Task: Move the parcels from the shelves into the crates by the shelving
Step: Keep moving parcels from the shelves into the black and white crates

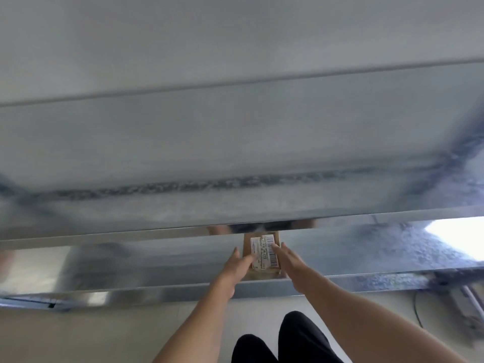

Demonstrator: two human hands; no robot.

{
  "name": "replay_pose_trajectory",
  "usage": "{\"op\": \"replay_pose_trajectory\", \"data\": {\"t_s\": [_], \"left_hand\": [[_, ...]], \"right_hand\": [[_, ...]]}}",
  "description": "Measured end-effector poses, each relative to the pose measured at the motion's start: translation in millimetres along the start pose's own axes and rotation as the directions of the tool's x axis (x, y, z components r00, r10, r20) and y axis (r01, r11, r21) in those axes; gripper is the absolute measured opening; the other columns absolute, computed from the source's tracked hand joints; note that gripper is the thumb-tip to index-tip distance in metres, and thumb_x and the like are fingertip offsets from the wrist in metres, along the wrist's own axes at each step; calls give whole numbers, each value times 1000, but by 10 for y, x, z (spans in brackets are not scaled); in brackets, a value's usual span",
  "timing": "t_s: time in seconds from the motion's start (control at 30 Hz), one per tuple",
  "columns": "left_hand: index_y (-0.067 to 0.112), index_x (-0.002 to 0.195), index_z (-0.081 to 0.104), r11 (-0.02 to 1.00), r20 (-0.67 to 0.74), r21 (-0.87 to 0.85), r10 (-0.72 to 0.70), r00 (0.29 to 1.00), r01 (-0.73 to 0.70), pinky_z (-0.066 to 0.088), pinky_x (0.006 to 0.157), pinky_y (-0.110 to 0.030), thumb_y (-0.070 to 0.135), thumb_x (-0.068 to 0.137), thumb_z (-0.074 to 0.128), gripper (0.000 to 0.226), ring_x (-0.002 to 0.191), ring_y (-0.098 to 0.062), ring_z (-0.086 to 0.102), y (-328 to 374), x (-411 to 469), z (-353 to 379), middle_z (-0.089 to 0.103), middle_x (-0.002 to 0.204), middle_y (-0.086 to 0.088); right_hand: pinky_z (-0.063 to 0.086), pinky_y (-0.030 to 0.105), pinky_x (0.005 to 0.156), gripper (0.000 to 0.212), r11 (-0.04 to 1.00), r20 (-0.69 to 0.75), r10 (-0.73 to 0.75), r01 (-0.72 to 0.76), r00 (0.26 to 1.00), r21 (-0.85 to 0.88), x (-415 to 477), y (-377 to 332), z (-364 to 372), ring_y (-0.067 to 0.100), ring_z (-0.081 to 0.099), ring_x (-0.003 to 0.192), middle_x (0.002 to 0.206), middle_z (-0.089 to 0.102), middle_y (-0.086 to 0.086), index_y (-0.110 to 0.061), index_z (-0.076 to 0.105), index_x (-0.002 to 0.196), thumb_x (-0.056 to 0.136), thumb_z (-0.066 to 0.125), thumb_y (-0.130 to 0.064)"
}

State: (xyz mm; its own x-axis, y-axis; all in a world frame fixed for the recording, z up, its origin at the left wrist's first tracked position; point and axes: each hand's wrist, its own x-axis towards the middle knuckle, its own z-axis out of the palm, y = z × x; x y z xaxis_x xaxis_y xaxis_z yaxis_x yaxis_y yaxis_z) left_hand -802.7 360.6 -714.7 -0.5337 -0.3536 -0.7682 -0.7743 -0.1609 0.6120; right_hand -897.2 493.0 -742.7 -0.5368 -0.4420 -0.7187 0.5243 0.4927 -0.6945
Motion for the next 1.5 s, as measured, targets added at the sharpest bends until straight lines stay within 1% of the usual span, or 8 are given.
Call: {"op": "replay_pose_trajectory", "data": {"t_s": [0.13,0.37,0.47,0.73,0.9,1.23,1.33,1.5], "left_hand": [[34,143,54,998,81,-54,32,996,-28,35,118,-44,58,77,64,70,125,-19,60,-152,216,31,70,129,6],[35,136,58,992,175,-112,78,982,-59,31,114,-38,43,95,64,42,129,-14,51,290,-563,48,65,131,9],[38,118,58,987,187,-139,112,976,-86,32,108,-33,33,102,58,17,105,-1,52,505,-955,99,63,110,19],[28,128,64,995,288,-70,93,953,-76,32,117,-37,30,99,61,29,109,-4,54,813,-1968,317,69,115,13],[27,130,65,996,370,20,69,926,-82,50,76,-24,28,100,61,30,104,-11,70,799,-2398,546,77,116,4],[21,135,60,954,588,135,140,797,-268,55,61,-17,22,104,54,31,89,-11,76,983,-3361,1550,78,113,-4],[20,138,58,936,633,165,141,761,-311,54,63,-14,25,103,55,35,106,-19,73,1055,-3684,1976,76,118,-5],[21,149,47,897,668,192,179,723,-399,47,93,-28,38,94,62,59,120,-18,67,1170,-4140,2650,74,125,1]], "right_hand": [[50,28,75,33,997,16,-30,29,999,74,12,58,44,25,66,105,119,69,14,-13,53,131,110,40,-36],[51,32,81,28,989,-66,-117,122,991,82,-522,-183,-103,31,65,110,119,68,17,-13,53,128,109,43,-31],[53,33,84,35,979,-136,-137,155,981,131,-923,-327,-204,36,66,111,119,69,21,-9,54,127,102,52,-33],[53,29,70,29,968,-229,-78,128,970,215,-1983,-446,-456,35,67,111,122,69,18,-7,53,131,105,50,-21],[55,23,58,26,926,-262,-48,142,964,351,-2662,-280,-588,25,68,87,120,66,22,0,50,131,106,47,-9],[52,19,55,29,888,-441,-61,250,895,385,-3867,103,-1395,21,66,83,125,65,25,2,50,132,105,50,-9],[54,20,58,28,872,-495,-70,294,866,391,-4382,185,-1720,21,70,86,121,69,19,-4,53,132,105,51,-13],[60,30,76,29,827,-599,-125,416,791,377,-5083,355,-2245,25,70,97,119,69,15,-6,54,132,105,53,-15]]}}
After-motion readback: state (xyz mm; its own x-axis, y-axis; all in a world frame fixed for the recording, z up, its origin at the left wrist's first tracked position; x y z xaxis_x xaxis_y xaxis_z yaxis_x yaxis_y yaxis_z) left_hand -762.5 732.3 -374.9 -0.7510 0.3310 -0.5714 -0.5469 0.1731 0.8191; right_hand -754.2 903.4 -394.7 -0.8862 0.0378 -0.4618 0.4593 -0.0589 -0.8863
